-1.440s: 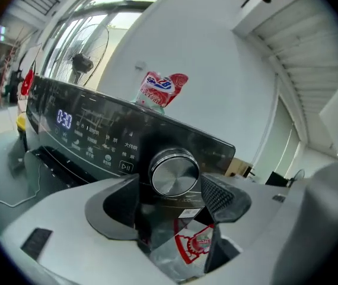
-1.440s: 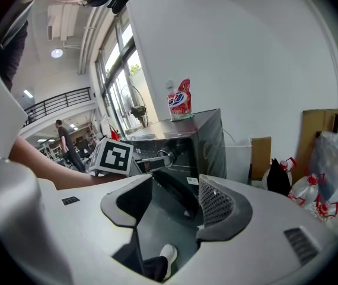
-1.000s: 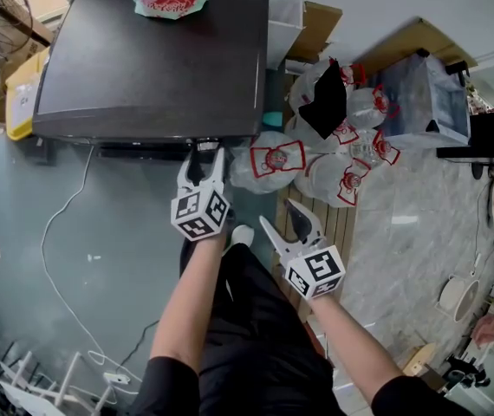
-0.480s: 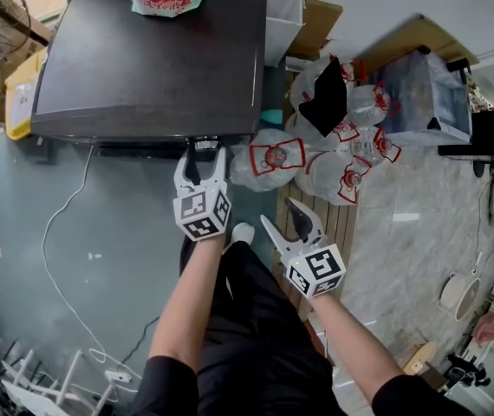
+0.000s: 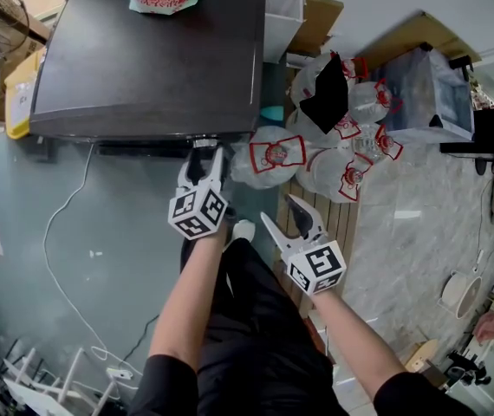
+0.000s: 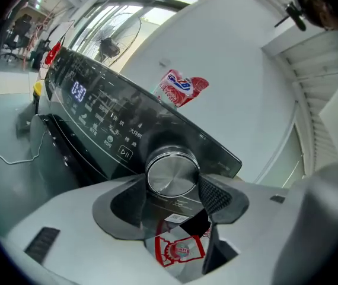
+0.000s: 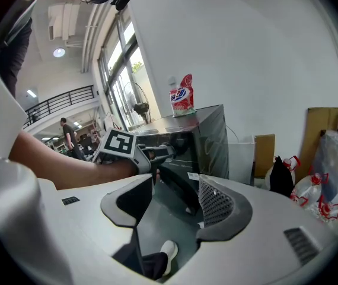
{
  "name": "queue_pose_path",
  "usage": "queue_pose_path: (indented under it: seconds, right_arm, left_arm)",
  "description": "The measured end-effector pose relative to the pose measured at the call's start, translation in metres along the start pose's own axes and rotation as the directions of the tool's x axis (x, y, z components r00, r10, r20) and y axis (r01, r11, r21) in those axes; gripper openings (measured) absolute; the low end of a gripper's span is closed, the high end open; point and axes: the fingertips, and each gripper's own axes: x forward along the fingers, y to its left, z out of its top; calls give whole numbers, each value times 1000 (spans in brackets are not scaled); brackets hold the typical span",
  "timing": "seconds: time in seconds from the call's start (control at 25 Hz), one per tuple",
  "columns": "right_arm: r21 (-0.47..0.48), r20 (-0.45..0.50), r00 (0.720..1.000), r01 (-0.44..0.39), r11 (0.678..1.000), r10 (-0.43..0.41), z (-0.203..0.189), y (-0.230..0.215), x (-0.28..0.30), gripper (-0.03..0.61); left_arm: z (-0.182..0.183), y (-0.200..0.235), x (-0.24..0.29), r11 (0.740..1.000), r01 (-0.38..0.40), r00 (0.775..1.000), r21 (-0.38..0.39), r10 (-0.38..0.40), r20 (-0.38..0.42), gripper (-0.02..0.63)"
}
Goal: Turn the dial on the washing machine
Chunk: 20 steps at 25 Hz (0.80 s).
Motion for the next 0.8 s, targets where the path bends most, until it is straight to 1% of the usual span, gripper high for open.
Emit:
queue_pose_path:
  seconds: [0.2,0.32,0.48,0.64,0.72,0.76,0.8]
  right_arm:
    - [8,-15,1000,2,1000,-1,-4,-1,-2,216]
    - [9,-9,1000,1,1000,-1,-7,-1,-2,216]
    - [8,-16,1000,2,1000,-2,-8,0,-1,216]
    - [2,-22,1000,3,1000,-3,-5,0,0,216]
    - [1,-17,1000,4,1000,-4,-4,-1,0,216]
    - [2,-14,1000,4,1000,-4,-5,-3,-1,216]
    - [3,-11,1000,3,1000,-3,-6,-4,-1,216]
  left_arm:
    - [0,0,0,994,-13,1000,105,14,-17,268]
    - [0,0,0,984,-32,999,175,37,-22,268]
    - [0,0,1,959,-67,997,275,77,-27,267]
    - [-1,0,0,921,-101,992,377,124,-36,267]
    - [0,0,0,907,-111,990,406,137,-36,267]
    - [0,-1,0,910,-109,990,401,133,-35,267]
    - [-1,-1,1,918,-100,992,383,122,-33,267]
